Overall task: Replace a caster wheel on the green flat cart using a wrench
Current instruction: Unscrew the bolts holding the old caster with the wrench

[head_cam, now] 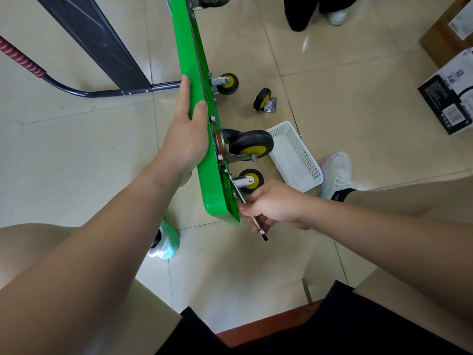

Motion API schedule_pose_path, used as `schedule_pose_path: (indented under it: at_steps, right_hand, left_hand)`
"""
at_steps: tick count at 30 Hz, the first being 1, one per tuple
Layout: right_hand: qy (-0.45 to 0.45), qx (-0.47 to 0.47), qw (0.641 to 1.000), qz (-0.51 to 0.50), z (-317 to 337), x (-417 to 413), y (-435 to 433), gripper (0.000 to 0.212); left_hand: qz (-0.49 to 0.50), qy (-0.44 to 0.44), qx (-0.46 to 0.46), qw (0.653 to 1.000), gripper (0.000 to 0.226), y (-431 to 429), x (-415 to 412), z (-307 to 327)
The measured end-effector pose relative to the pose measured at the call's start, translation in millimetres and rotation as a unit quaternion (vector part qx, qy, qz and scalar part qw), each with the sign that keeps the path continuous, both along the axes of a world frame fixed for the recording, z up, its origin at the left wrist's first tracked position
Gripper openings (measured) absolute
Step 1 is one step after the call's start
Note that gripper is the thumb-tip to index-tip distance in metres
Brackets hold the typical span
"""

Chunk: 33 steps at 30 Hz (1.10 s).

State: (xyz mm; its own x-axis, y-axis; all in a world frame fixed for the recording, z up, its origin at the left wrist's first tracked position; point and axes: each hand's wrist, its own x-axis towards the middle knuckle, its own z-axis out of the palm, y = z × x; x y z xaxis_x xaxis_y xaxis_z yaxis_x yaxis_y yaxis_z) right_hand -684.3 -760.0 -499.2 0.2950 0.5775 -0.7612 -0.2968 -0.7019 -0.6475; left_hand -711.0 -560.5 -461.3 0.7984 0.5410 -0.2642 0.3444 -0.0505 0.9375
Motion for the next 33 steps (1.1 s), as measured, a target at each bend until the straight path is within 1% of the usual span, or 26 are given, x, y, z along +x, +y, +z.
schedule_pose_path:
  at_steps: [2,6,10,14,16,18,21,24,27,30,33]
  right_hand:
    - [-0.009,-0.003,1.0,0.018,-7.4,1.7,0.3,0.019]
    - [-0.074,-0.005,0.996,0.046,-24.7,4.0,3.0,0.014]
    - [-0.138,-0.015,0.987,0.081,-42.6,7.3,8.3,0.002]
    - [-0.172,-0.015,0.982,0.079,-49.9,15.8,19.7,0.009]
    - [-0.173,-0.017,0.983,0.06,-53.0,19.8,26.2,0.016]
    - [-0.179,-0.01,0.983,0.051,-54.5,21.7,30.2,0.018]
    - [-0.217,-0.006,0.973,0.076,-54.8,25.7,28.7,0.017]
    - [-0.247,-0.017,0.96,0.131,-51.4,28.7,17.1,0.02]
    - [-0.258,-0.038,0.953,0.156,-46.4,22.7,2.7,0.017]
    - [-0.244,-0.037,0.958,0.146,-34.5,11.6,-7.0,0.022]
    - [-0.223,-0.014,0.968,0.111,-25.1,1.7,-13.0,0.016]
  left_hand:
    - [0.003,-0.001,0.003,1.0,0.061,0.1,0.0,0.1]
    - [0.001,-0.001,0.003,1.0,0.062,0.4,-0.1,-0.2]
    - [0.001,-0.003,0.004,1.0,0.066,1.9,-0.5,-1.4]
    - [0.003,0.0,0.007,1.0,0.063,2.3,-0.9,-1.2]
    - [0.001,-0.003,0.01,1.0,0.065,2.1,-1.0,-0.6]
    - [-0.007,-0.004,0.014,1.0,0.065,1.9,-0.6,-0.4]
    - [-0.009,-0.002,0.013,1.0,0.062,2.2,0.0,-0.6]
    - [-0.013,-0.003,0.014,1.0,0.064,2.3,-0.4,-0.8]
    - [-0.007,-0.002,0.015,1.0,0.064,2.8,-1.1,-1.5]
    - [-0.006,0.001,0.016,1.0,0.063,3.3,-1.3,-1.6]
    - [-0.005,0.002,0.018,1.0,0.061,3.0,-0.9,-0.5]
